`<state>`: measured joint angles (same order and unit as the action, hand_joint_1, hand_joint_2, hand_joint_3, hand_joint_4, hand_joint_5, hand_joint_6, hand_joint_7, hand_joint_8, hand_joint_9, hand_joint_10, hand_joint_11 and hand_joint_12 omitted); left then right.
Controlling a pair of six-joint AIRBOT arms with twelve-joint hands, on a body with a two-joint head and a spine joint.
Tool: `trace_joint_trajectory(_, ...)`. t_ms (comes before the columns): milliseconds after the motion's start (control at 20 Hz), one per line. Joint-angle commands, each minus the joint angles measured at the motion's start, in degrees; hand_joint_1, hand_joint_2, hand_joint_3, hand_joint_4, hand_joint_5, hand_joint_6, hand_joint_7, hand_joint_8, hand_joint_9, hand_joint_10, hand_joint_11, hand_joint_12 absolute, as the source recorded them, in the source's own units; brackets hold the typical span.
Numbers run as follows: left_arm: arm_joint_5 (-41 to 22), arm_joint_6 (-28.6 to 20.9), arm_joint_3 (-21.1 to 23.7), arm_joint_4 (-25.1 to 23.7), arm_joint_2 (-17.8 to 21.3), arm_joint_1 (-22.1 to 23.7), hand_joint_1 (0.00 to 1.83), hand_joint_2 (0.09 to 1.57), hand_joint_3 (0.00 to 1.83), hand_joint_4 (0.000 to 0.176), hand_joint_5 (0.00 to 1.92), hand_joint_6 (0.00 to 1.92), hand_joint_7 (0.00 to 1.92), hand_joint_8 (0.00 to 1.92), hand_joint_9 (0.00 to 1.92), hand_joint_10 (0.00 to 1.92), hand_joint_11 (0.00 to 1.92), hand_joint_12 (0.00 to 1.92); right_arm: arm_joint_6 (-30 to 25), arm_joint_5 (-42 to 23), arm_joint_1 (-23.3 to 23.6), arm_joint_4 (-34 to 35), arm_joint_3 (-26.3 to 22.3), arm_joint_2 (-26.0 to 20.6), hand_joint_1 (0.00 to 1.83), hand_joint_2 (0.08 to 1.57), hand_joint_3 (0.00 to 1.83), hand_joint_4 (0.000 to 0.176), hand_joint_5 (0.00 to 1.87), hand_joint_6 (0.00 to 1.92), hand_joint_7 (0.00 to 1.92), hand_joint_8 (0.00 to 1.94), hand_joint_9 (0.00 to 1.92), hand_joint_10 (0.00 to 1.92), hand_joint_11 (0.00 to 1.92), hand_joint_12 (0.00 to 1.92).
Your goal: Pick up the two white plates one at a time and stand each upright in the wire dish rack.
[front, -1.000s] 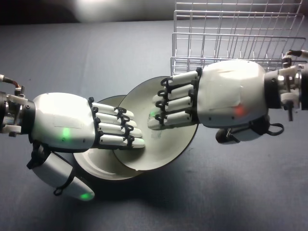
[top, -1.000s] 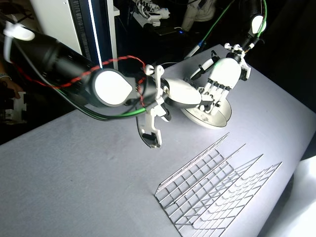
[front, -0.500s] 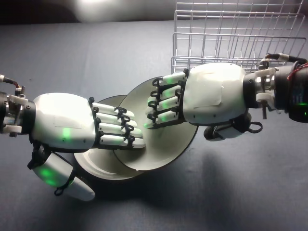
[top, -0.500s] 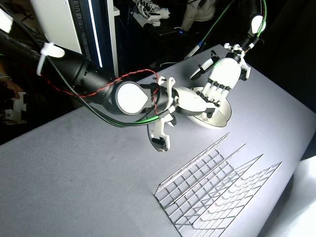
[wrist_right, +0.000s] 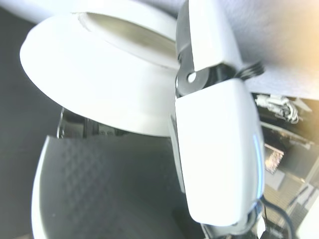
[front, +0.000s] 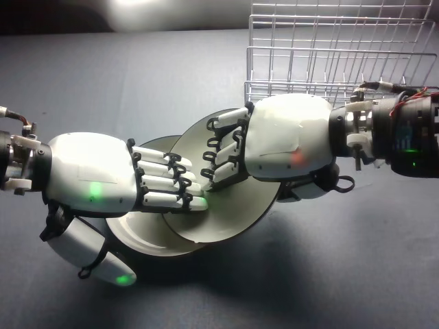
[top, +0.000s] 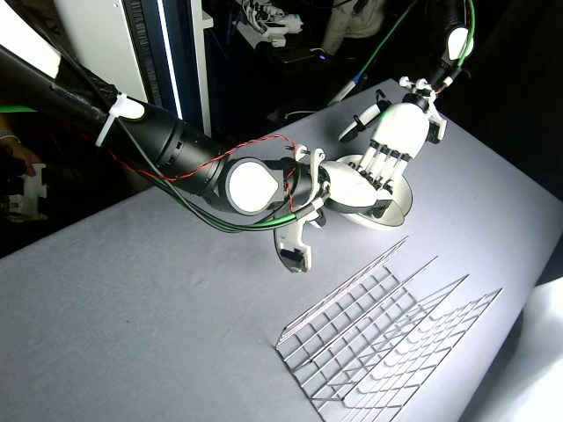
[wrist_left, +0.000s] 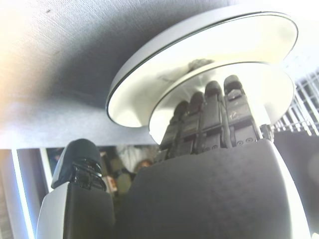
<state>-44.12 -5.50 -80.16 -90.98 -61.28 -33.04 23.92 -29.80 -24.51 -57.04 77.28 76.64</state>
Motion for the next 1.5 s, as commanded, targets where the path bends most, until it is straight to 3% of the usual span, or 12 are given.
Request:
trace_joint_trajectory(0, -0.72, 0.03, 0.65, -2.18, -1.31, -0.54, 0.00, 1.15, 0.00, 0.000, 0.02, 0.01, 0.00, 0.00, 0.00, 0.00, 0.00, 0.00, 0.02, -2.17, 0.25, 1.02, 0.11, -0.01, 1.27, 1.09, 0.00, 0.000, 0.68, 0.02, 0.73, 0.01, 0.70, 0.03, 0.25, 1.13)
trace_joint_trajectory(150, -0.72, -0.10, 0.58, -2.13, -1.30, -0.54, 0.00, 1.16, 0.00, 0.000, 0.02, 0.00, 0.00, 0.00, 0.00, 0.00, 0.00, 0.00, 0.02, -1.91, 0.06, 1.04, 0.11, 0.34, 1.30, 1.11, 0.00, 0.000, 0.84, 0.03, 0.93, 0.02, 0.89, 0.05, 0.48, 1.06)
trace_joint_trajectory(200, -0.72, -0.11, 0.58, -2.12, -1.30, -0.54, 0.00, 1.15, 0.00, 0.000, 0.02, 0.01, 0.00, 0.00, 0.00, 0.00, 0.00, 0.00, 0.02, -1.90, 0.05, 1.04, 0.13, 0.34, 1.25, 1.11, 0.01, 0.000, 0.86, 0.91, 1.07, 0.65, 1.01, 0.02, 0.66, 0.94)
trace_joint_trajectory(300, -0.72, -0.15, 0.58, -2.11, -1.28, -0.54, 0.00, 1.15, 0.00, 0.000, 0.02, 0.01, 0.00, 0.00, 0.00, 0.00, 0.00, 0.00, 0.02, -1.84, -0.12, 1.04, 0.25, 0.40, 1.23, 1.14, 0.00, 0.000, 0.80, 1.18, 1.03, 0.89, 1.04, 0.01, 0.66, 0.96)
trace_joint_trajectory(350, -0.72, -0.23, 0.59, -2.09, -1.24, -0.53, 0.00, 1.15, 0.00, 0.000, 0.02, 0.01, 0.00, 0.00, 0.00, 0.00, 0.00, 0.00, 0.02, -1.84, -0.24, 1.04, 0.25, 0.40, 1.23, 1.14, 0.00, 0.000, 0.80, 1.18, 1.03, 0.89, 1.04, 0.01, 0.66, 0.96)
trace_joint_trajectory(400, -0.73, -0.23, 0.63, -2.07, -1.17, -0.52, 0.00, 1.15, 0.00, 0.000, 0.01, 0.00, 0.00, 0.00, 0.00, 0.00, 0.00, 0.00, 0.02, -1.84, -0.32, 1.04, 0.25, 0.39, 1.44, 1.10, 0.00, 0.000, 0.86, 1.03, 1.10, 0.70, 0.99, 0.78, 0.77, 1.45)
trace_joint_trajectory(650, -0.87, -0.23, 0.98, -2.03, -0.68, -0.53, 0.00, 1.16, 0.00, 0.000, 0.02, 0.01, 0.00, 0.00, 0.00, 0.00, 0.00, 0.00, 0.02, -1.97, -0.65, 1.08, 0.24, 0.36, 1.50, 1.05, 0.00, 0.000, 1.02, 0.82, 1.15, 0.58, 1.14, 0.75, 0.83, 1.49)
trace_joint_trajectory(700, -0.87, -0.23, 0.98, -1.99, -0.59, -0.53, 0.00, 1.16, 0.00, 0.000, 0.02, 0.00, 0.00, 0.00, 0.00, 0.00, 0.00, 0.00, 0.02, -2.02, -0.76, 1.08, 0.24, 0.35, 1.41, 1.05, 0.00, 0.000, 0.99, 0.90, 1.15, 0.64, 1.10, 0.89, 0.87, 1.18)
trace_joint_trajectory(800, -0.91, -0.22, 0.95, -1.73, -0.37, -0.53, 0.00, 1.16, 0.00, 0.000, 0.02, 0.00, 0.00, 0.00, 0.00, 0.00, 0.00, 0.00, 0.02, -2.09, -0.86, 1.08, 0.23, 0.35, 1.49, 1.06, 0.00, 0.000, 0.96, 0.90, 1.11, 0.66, 1.10, 0.79, 0.82, 1.51)
trace_joint_trajectory(1050, -1.25, -0.23, 0.80, -1.19, 0.62, 0.06, 0.00, 1.16, 0.00, 0.000, 0.03, 0.01, 0.00, 0.00, 0.00, 0.00, 0.00, 0.00, 0.02, -2.19, -0.85, 1.08, 0.23, 0.34, 1.50, 1.07, 0.00, 0.000, 0.90, 0.95, 1.11, 0.73, 1.09, 0.78, 0.84, 1.50)
trace_joint_trajectory(1150, -1.75, -0.23, 0.54, -0.79, 1.17, 0.67, 0.00, 1.17, 0.01, 0.000, 0.03, 0.00, 0.01, 0.00, 0.00, 0.00, 0.00, 0.00, 0.02, -2.25, -0.87, 1.09, 0.22, 0.34, 1.40, 1.06, 0.00, 0.000, 0.92, 0.98, 1.14, 0.68, 1.08, 0.94, 0.90, 1.06)
trace_joint_trajectory(1450, -3.11, -0.45, 0.01, -0.09, 2.74, 1.68, 0.00, 1.17, 0.01, 0.000, 0.03, 0.00, 0.00, 0.00, 0.00, 0.00, 0.00, 0.00, 0.02, -2.31, -0.90, 1.17, 0.23, 0.32, 1.39, 1.05, 0.00, 0.000, 0.97, 0.94, 1.17, 0.60, 1.10, 0.93, 0.92, 1.00)
